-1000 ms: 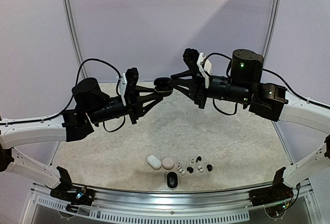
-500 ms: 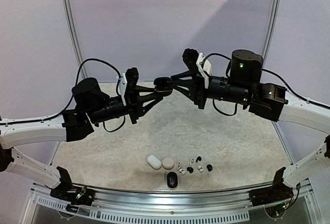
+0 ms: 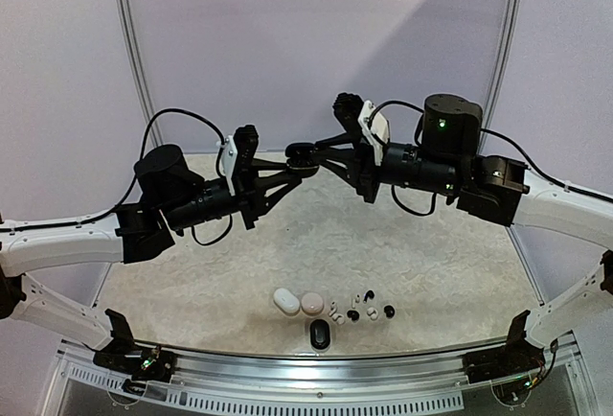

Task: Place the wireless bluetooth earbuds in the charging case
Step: Insert the right earbud into the right side groove of the charging case.

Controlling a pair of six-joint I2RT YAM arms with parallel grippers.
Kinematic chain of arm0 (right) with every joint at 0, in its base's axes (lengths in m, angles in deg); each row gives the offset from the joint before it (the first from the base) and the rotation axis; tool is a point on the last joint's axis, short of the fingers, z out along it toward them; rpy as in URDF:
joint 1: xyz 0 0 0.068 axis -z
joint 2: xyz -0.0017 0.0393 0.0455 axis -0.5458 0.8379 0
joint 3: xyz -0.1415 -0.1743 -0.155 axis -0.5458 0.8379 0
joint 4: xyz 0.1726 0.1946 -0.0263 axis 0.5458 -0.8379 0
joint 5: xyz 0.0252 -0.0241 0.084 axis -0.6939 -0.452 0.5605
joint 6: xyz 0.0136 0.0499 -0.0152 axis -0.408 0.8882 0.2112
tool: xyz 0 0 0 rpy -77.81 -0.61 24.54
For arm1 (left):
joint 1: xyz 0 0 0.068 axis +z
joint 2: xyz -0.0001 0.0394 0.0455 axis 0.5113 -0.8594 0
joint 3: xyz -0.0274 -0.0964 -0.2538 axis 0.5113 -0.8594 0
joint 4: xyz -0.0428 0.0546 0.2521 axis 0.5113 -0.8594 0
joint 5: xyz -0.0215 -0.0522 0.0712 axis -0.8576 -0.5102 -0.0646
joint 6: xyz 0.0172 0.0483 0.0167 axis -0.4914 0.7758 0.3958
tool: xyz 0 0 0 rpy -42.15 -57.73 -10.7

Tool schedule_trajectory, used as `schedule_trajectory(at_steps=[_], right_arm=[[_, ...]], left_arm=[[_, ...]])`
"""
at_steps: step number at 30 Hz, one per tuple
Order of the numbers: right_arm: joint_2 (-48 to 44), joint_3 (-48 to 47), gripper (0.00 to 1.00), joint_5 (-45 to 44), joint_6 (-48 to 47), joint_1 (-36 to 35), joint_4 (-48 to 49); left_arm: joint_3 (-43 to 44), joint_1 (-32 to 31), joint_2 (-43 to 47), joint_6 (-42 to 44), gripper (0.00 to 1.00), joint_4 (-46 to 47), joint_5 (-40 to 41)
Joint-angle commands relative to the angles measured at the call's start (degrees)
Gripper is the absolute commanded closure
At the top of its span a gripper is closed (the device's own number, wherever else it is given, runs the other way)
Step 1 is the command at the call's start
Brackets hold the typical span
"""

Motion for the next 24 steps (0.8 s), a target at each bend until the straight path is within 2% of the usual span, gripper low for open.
schedule_trajectory(at_steps=[1, 4, 15, 24], right_arm=[[1.9, -0.4, 0.91, -1.5, 0.0, 0.1, -1.8], [1.9, -0.4, 0.88, -1.2, 0.3, 0.1, -1.7], [2.3, -0.8, 0.85, -0.3, 0.8, 0.1, -1.7], [2.5, -1.2, 0.87, -0.2, 1.7, 0.1, -1.4]], left_arm=[[-0.2, -1.1, 1.1, 0.8, 1.00, 3.2, -1.3], [-0.3, -1.1, 1.3, 0.9, 1.00, 3.2, -1.2], [-0.7, -1.1, 1.6, 1.1, 1.00, 3.5, -0.9], [-0.9, -1.1, 1.7, 1.3, 1.00, 3.8, -1.0]])
